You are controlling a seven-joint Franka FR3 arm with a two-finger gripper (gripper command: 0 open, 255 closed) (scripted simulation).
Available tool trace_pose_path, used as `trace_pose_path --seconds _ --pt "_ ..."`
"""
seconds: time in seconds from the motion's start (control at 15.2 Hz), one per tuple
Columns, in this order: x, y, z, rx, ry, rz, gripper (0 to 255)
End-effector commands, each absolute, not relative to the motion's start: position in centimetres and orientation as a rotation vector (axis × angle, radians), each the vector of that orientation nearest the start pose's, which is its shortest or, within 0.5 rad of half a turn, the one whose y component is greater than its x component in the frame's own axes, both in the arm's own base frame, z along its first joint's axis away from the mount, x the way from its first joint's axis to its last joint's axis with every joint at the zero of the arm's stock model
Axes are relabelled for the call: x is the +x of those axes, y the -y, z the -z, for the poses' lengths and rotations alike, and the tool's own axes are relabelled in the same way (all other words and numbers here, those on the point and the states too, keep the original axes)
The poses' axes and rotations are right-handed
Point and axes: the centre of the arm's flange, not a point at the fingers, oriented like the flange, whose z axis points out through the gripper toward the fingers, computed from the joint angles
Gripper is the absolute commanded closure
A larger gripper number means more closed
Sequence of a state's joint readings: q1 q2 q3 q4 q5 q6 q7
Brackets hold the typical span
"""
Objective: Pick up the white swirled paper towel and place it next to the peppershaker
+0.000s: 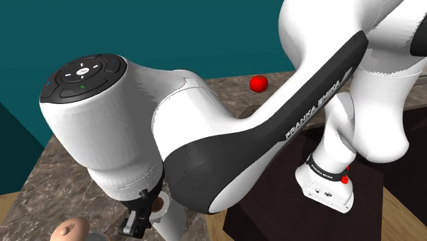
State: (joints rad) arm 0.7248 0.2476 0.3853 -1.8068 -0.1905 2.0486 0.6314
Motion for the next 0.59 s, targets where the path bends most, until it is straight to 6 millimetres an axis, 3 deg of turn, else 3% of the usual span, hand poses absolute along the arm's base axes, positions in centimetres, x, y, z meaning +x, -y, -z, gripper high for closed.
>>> trace_pose_path --seconds 0.0,0.07,0.13,0.46,0.53 --pt "29.9 -54.6 -41.7 -3.057 0.869 0.110 255" --pt "29.9 -54.6 -41.7 -3.057 0.869 0.110 255" --pt "29.9 -54.6 -41.7 -3.057 0.869 0.110 0" --pt "29.9 -54.6 -41.7 -3.057 0.869 0.110 0" --pt "29.8 -54.6 -43.0 -3.057 0.869 0.110 0"
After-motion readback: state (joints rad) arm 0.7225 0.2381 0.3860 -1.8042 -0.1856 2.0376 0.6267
